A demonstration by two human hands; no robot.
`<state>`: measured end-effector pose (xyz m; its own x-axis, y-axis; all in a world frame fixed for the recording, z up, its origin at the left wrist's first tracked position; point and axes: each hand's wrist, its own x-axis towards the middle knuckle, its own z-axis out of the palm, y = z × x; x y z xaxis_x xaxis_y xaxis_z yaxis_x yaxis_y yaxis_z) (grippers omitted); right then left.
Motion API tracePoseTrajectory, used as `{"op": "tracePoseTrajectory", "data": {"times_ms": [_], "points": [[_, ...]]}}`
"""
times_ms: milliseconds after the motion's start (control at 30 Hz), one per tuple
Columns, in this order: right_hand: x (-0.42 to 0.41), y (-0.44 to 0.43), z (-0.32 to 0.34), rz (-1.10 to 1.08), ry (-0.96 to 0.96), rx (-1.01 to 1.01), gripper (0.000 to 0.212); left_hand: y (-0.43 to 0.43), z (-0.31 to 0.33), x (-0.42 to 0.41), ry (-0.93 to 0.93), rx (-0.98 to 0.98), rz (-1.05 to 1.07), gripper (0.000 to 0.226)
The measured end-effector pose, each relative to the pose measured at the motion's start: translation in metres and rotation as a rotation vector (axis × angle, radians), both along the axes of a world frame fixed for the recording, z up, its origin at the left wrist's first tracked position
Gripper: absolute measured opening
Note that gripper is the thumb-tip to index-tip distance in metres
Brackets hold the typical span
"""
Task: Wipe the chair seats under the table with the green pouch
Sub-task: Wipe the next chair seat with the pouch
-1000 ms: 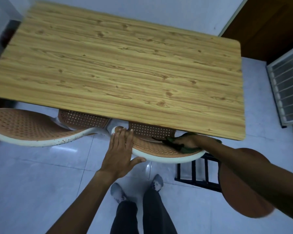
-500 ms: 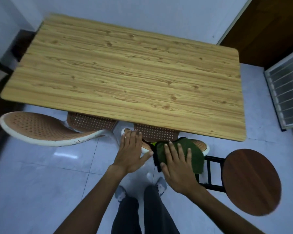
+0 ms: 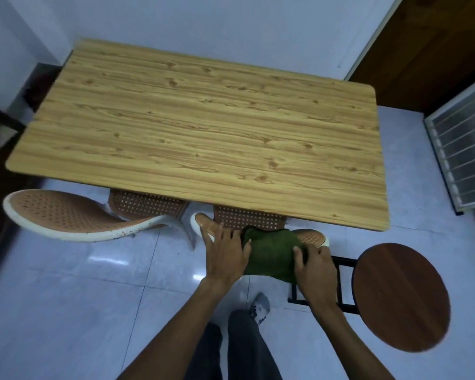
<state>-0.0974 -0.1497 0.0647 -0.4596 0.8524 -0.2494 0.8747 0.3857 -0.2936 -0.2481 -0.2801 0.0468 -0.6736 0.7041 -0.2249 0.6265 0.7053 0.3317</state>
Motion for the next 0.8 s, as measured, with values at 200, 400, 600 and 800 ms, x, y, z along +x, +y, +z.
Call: {"op": "tracePoseTrajectory", "data": {"times_ms": [200,400,600,800], "points": [[-0.027,-0.01,0.003,0.185,-0.105,0.19,0.037,-0.007,-0.001,-0.01,0.007,0.0,0.085,0.037],[-0.059,-0.03,-0.009,0.402,0.037,0.156,0.028,-0.028,-0.01,-0.046,-0.002,0.11,0.208,0.023],[-0.095,-0.046,-0.013,0.302,-0.096,0.014,0.042,-0.033,-0.005,-0.062,-0.178,0.126,0.447,0.021],[-0.139,-0.084,-0.011,0.307,0.316,-0.012,0.057,-0.064,0.009,-0.086,-0.24,0.147,0.574,0.03]]}}
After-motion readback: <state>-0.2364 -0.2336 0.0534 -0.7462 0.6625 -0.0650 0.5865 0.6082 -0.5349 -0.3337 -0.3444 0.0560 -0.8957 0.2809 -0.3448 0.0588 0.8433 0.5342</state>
